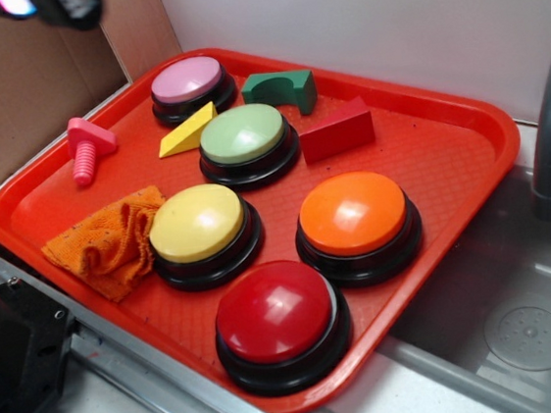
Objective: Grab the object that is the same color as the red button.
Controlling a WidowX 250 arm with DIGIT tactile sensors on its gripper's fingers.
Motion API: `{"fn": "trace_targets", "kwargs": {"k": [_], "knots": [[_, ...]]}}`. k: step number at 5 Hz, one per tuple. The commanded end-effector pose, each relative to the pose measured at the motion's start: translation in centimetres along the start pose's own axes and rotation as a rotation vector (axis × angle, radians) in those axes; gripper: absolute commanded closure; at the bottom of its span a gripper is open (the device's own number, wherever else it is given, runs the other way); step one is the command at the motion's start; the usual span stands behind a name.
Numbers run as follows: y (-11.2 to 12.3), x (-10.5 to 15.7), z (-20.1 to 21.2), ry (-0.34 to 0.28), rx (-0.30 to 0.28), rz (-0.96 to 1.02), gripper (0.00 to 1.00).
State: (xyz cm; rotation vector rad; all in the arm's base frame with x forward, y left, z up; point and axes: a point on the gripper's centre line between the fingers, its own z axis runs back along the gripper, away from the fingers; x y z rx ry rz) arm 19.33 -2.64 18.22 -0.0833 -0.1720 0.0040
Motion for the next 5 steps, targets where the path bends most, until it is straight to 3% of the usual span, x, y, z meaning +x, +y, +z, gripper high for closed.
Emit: {"fn": "trace_targets", "kwargs": {"k": [1, 3, 5], "knots": [[-1.8, 6.0, -3.0, -0.085, -0.02, -0.051, 0.0], [-4.7, 10.5, -9.9, -0.065, -0.044, -0.119, 0.0], [-4.5, 12.3, -14.9, -0.005, 0.04, -0.137, 0.0]]}}
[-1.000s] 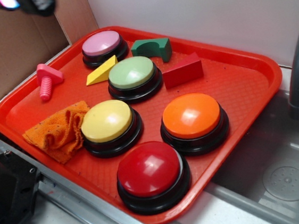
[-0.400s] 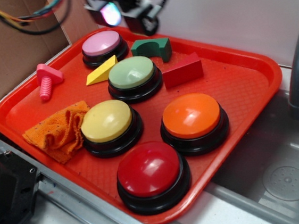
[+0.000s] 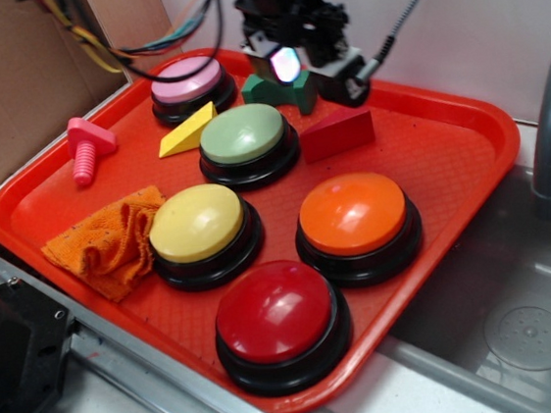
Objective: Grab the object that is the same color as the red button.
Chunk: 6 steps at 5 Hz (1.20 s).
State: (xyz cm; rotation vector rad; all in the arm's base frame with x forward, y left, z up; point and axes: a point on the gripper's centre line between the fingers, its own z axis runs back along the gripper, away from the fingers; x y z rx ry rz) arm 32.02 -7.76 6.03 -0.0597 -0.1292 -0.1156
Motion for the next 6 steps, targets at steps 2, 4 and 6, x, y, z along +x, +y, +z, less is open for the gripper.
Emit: {"fn": "trace_targets", "kwargs": {"k": [2, 4, 6], "knots": [[0.0, 1.6, -3.6, 0.031, 0.061, -0.005, 0.0], [0.3, 1.5, -3.2, 0.06, 0.078, 0.015, 1.0], [-1.5, 0.1, 4.0, 0.013, 0.04, 0.013, 1.0]]}}
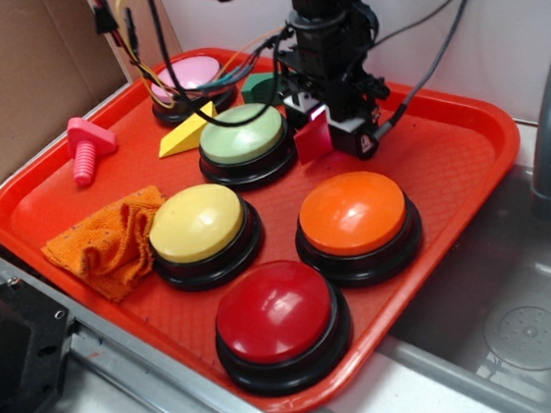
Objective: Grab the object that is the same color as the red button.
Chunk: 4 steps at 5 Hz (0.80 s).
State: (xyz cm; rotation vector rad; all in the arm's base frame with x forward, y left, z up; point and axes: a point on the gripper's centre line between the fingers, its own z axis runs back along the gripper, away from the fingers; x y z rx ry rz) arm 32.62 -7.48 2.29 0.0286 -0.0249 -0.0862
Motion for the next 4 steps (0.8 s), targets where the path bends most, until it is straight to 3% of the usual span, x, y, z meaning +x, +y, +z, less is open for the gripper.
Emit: {"fn": "trace_targets", "kwargs": {"k": [1, 3, 4], "knots": [[-1.1, -3.7, 12.6, -0.088, -0.049, 0.037, 1.0], [2.4, -8.0, 16.9, -0.132, -0.136, 0.175, 1.0], [3.4, -9.5, 17.7, -0.097, -0.141, 0.248, 1.0]]}}
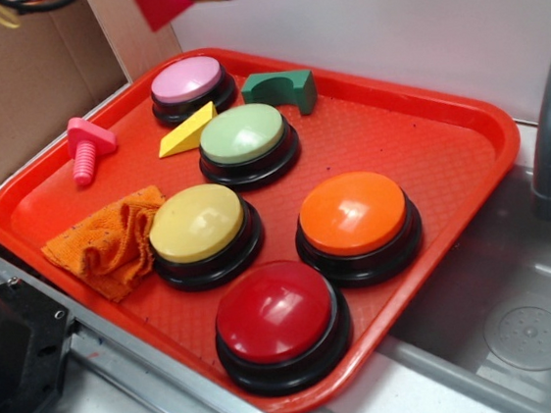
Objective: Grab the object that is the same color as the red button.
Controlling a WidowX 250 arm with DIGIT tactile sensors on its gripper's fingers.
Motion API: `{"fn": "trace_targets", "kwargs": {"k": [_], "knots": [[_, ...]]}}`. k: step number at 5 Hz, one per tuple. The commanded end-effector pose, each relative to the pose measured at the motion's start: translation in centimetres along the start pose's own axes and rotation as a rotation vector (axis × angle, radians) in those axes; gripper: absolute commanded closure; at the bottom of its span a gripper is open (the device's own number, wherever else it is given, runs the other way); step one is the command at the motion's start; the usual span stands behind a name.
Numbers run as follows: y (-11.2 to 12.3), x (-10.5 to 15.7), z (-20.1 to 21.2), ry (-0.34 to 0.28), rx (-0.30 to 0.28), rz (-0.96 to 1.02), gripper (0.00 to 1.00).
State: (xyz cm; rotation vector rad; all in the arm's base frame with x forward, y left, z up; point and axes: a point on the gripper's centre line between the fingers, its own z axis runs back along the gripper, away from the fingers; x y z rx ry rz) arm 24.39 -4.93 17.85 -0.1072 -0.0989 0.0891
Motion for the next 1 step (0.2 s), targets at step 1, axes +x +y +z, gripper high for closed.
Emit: {"fn": "trace_targets", "kwargs": {"k": [1], "knots": [[1.97, -1.65, 3.16, -0.008, -0.015, 0.098, 1.0]]}}
